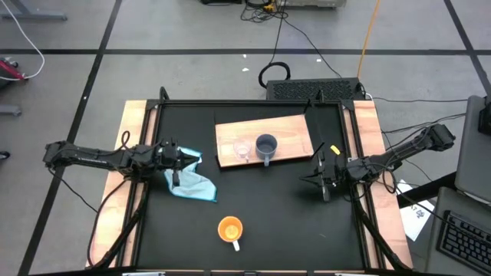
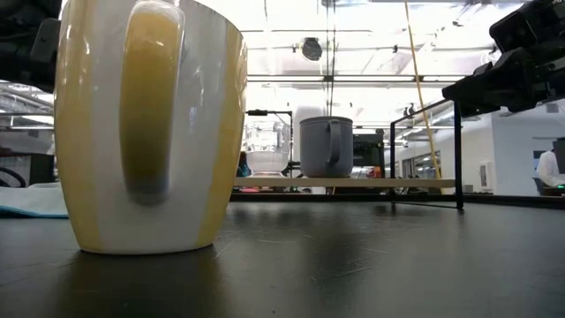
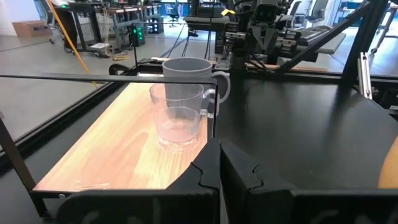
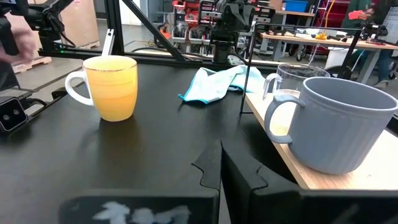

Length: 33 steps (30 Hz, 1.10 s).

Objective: Stack small to large cups/mugs on shelf
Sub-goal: Put the yellow mug on the shelf

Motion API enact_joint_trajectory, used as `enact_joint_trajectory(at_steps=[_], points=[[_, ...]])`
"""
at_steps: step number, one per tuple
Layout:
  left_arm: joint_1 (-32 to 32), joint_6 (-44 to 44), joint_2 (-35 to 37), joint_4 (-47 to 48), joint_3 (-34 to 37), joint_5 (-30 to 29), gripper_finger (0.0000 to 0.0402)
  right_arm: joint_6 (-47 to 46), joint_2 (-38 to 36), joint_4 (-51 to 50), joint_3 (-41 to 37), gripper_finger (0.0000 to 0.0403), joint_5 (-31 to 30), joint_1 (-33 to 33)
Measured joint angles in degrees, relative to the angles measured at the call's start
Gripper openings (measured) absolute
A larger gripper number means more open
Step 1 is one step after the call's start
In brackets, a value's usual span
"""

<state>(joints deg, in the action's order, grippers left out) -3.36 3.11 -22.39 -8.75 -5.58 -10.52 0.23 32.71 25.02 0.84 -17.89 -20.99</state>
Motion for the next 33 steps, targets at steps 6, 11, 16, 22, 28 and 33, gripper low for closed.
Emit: enact_joint_trajectory(at_steps=[6, 11, 16, 22, 28, 33], points=[[0.01, 0.07, 0.01, -0.02, -0.02, -0.02, 0.0018, 0.00, 0.00, 0.00, 0.00, 0.0000, 0.00, 0.00], [0.00, 0.09, 0.02, -0.02, -0.02, -0.02, 0.0031, 0.00, 0.00, 0.14, -0.02, 0.0000, 0.00, 0.02], [0.00, 0.15, 0.00, -0.04, -0.02, -0.04, 0.0032, -0.01, -0.01, 0.52, -0.02, 0.0000, 0.00, 0.00], [0.00, 0.15, 0.00, -0.04, -0.04, -0.07, 0.0033, -1.07, -0.02, 0.32, -0.02, 0.0000, 0.00, 0.00], [0.02, 0.15, 0.02, -0.04, -0.04, -0.07, 0.0033, -1.06, 0.00, -0.94, -0.01, 0.0000, 0.00, 0.00], [0.02, 0.13, 0.00, -0.04, -0.04, -0.07, 0.0033, -0.96, 0.00, -1.05, -0.01, 0.0000, 0.00, 0.00]])
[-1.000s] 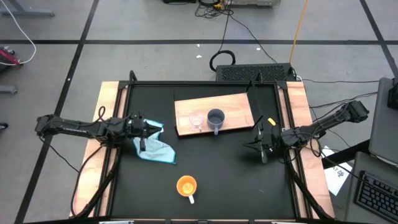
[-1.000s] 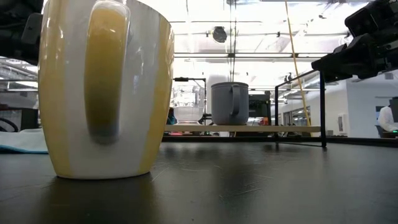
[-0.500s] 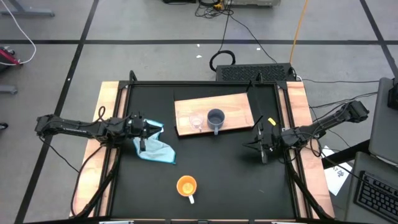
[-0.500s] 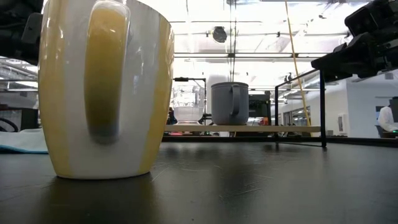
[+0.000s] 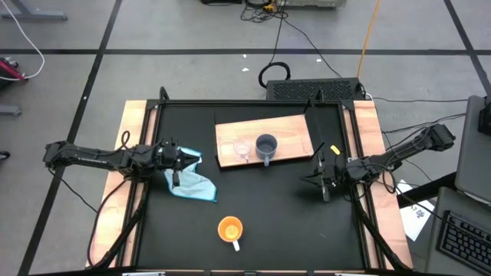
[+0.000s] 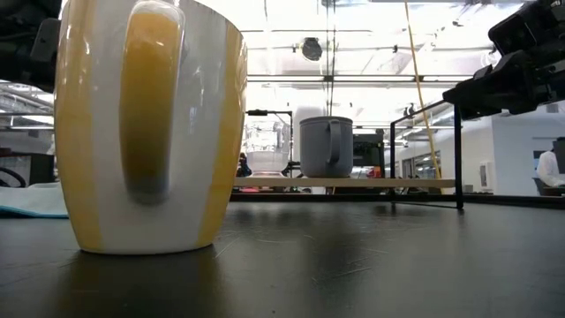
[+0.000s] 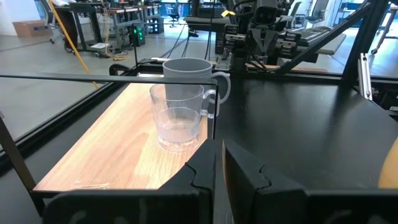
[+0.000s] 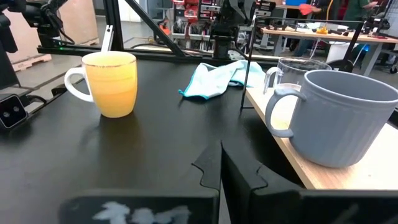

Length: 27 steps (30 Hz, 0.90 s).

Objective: Stack small to large cups/mugs on shelf
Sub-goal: Put the yellow mug on the shelf

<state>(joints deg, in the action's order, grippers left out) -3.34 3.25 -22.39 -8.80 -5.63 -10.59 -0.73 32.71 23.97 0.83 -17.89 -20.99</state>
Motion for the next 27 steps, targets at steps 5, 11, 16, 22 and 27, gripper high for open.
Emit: enact_joint_trajectory(at_steps=[5, 11, 16, 22, 27], points=[[0.00, 0.00, 0.00, 0.00, 0.00, -0.02, 0.0033, -0.07, 0.00, -0.01, 0.00, 0.0000, 0.00, 0.00], [0.00, 0.00, 0.00, 0.00, 0.00, -0.01, 0.0033, -0.09, 0.00, -0.02, 0.01, 0.0000, 0.00, 0.00], [0.00, 0.00, 0.00, 0.00, 0.00, -0.02, 0.0033, -0.09, 0.00, -0.03, 0.00, 0.0000, 0.00, 0.00], [-0.01, 0.00, 0.00, 0.00, 0.00, -0.02, 0.0033, -0.09, 0.00, -0.11, -0.01, 0.0000, 0.00, 0.00], [-0.02, 0.00, 0.00, 0.00, 0.00, -0.02, 0.0033, -0.05, 0.00, -0.09, 0.00, 0.0000, 0.00, 0.00]])
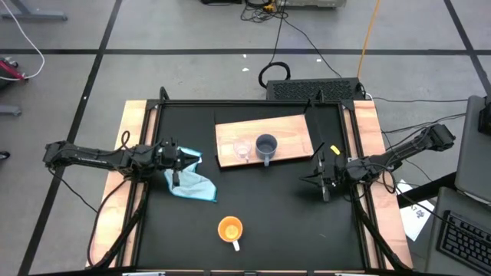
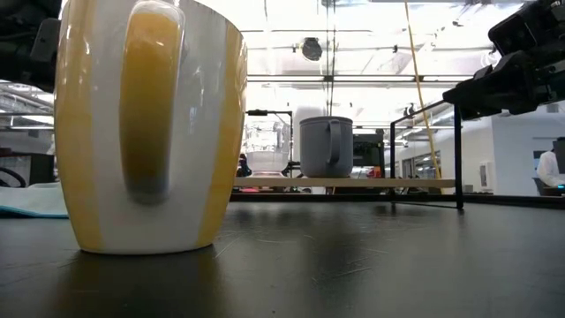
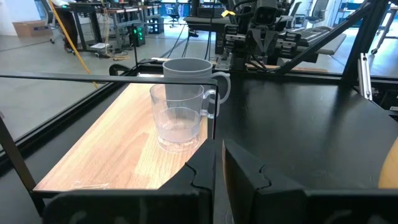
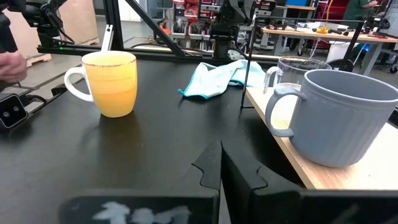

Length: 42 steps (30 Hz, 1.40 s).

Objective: Stack small to large cups/mugs on shelf
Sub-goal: Put the yellow mug on the shelf

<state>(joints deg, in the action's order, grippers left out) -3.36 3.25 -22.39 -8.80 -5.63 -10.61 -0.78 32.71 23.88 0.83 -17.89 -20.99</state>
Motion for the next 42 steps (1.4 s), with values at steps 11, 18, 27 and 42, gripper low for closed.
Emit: enact_joint_trajectory(at_steps=[11, 18, 27, 42], points=[[0.00, 0.89, 0.00, -2.46, -0.04, 0.00, 0.0033, -0.26, -0.02, 0.28, -0.01, 0.0000, 0.00, 0.00], [0.01, 2.64, 0.01, -6.10, -0.04, -0.03, 0.0033, -1.53, -0.02, 0.03, 0.01, 0.0000, 0.00, 0.00], [0.00, 2.84, 0.00, -6.57, -0.04, -0.03, 0.0033, 0.08, -0.02, -0.17, -0.01, 0.0000, 0.00, 0.00], [0.02, 3.34, 0.00, -9.24, -0.04, 0.04, 0.0033, -0.06, -0.02, -0.17, -0.01, 0.0000, 0.00, 0.00]])
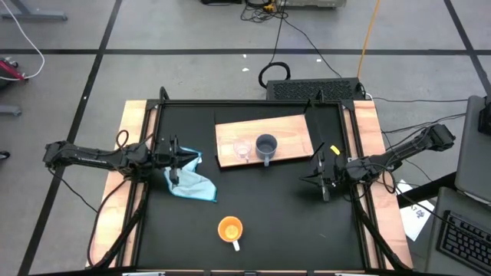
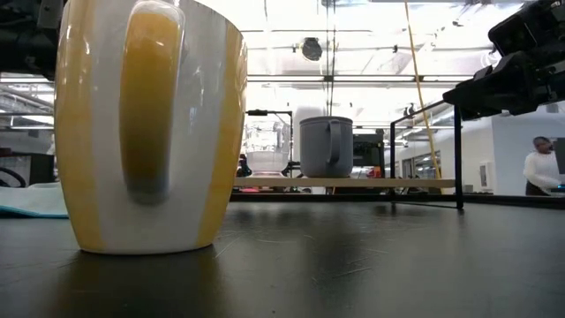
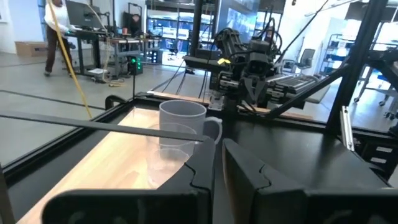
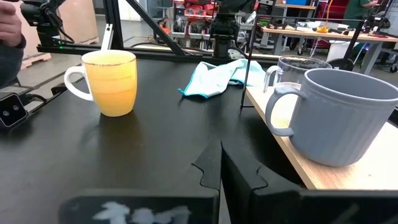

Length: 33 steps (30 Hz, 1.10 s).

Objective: Stack small to large cups/mugs on shelf
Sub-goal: Put the yellow mug on the shelf

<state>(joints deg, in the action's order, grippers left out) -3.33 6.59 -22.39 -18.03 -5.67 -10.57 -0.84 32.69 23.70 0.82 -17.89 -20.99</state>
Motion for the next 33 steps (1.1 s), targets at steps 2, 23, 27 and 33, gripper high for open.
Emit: enact_joint_trajectory(at_steps=[2, 23, 27, 33], points=[[0.00, -0.24, -0.09, 1.10, 0.00, 0.02, 0.0033, 0.00, 0.00, 0.00, 0.02, 0.0000, 0.00, 0.00], [-0.13, -1.27, -0.11, 3.63, 0.02, 0.59, 0.0007, 1.56, 0.01, 2.20, 0.02, 0.0000, 0.14, 0.00], [-0.15, -1.70, -0.09, 4.27, 0.02, 1.42, 0.0006, 1.86, 0.02, 4.27, 0.02, 0.0000, 0.15, 0.00], [-0.15, -2.78, -0.10, 4.49, 0.02, 5.17, 0.0007, 3.73, 0.02, 9.08, 0.02, 0.0000, 0.54, 0.00]])
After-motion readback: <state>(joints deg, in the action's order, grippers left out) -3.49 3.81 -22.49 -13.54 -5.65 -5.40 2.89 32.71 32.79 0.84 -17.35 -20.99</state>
